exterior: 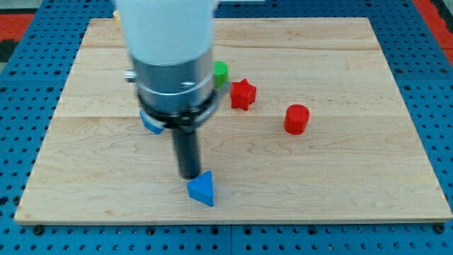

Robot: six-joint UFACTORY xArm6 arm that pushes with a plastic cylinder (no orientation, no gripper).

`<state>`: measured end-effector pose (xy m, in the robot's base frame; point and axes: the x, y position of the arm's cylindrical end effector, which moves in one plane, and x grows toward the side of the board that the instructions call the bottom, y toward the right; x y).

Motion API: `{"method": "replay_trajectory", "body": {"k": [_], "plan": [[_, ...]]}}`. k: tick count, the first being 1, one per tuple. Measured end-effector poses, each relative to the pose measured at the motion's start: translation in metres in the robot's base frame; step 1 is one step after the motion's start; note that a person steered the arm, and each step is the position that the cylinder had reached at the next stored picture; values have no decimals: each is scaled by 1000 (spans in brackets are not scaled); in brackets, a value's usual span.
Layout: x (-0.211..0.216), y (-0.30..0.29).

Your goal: Place the blue triangle below the red circle

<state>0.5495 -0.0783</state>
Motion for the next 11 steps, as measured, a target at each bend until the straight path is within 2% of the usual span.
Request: {"method": "replay_trajectory", "body": {"k": [1,2,3,4,5,7,8,9,10,11], "plan": [[36,3],[22,81],[-8,127],[10,183],[11,107],[23,30],[69,30],[61,77],[34,121],[36,210]]}}
